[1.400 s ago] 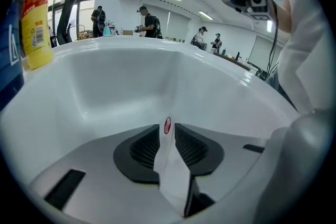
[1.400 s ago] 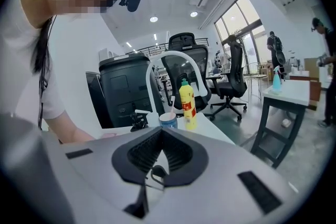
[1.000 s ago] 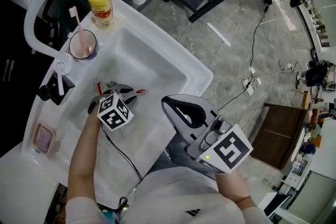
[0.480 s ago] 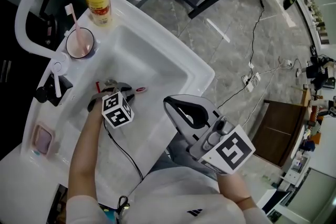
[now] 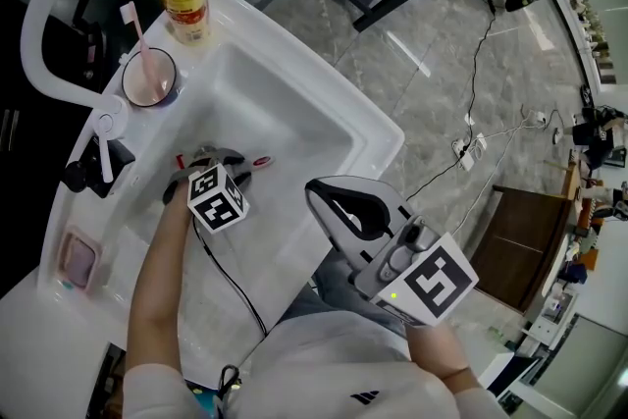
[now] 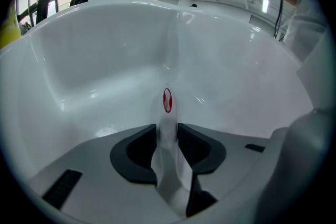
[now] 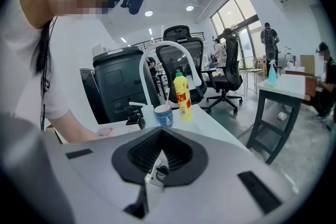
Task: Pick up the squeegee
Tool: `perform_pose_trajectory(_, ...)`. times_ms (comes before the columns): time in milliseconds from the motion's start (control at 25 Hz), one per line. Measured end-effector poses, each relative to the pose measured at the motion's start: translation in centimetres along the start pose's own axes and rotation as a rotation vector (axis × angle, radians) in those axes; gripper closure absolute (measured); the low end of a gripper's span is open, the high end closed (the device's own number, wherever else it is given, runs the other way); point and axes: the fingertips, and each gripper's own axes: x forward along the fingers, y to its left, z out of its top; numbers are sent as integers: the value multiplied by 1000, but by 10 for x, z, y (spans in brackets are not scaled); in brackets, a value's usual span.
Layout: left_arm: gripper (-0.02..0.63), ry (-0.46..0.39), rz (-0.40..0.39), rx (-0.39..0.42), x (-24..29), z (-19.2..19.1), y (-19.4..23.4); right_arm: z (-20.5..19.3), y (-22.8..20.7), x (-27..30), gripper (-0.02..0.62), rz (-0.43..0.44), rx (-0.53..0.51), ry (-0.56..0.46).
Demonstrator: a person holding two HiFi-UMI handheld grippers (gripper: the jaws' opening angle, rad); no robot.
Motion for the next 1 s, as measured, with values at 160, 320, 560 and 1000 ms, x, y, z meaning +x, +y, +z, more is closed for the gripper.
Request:
perform_pose_trajectory(160, 469, -1, -3, -14, 0, 0, 0, 0, 1, 1, 586, 4, 0, 2)
perform_pose_trajectory(320, 471, -26, -2, -23, 0, 0, 0, 0, 3, 2, 586, 8, 0, 3)
perform_pose_trajectory(560, 493, -25, 22, -59, 1, -1, 4, 1, 2, 0, 586, 5, -7, -3)
perform_pose_trajectory(1000, 495, -88, 90, -182, -19, 13, 7, 4, 6, -9, 586, 20, -7, -23)
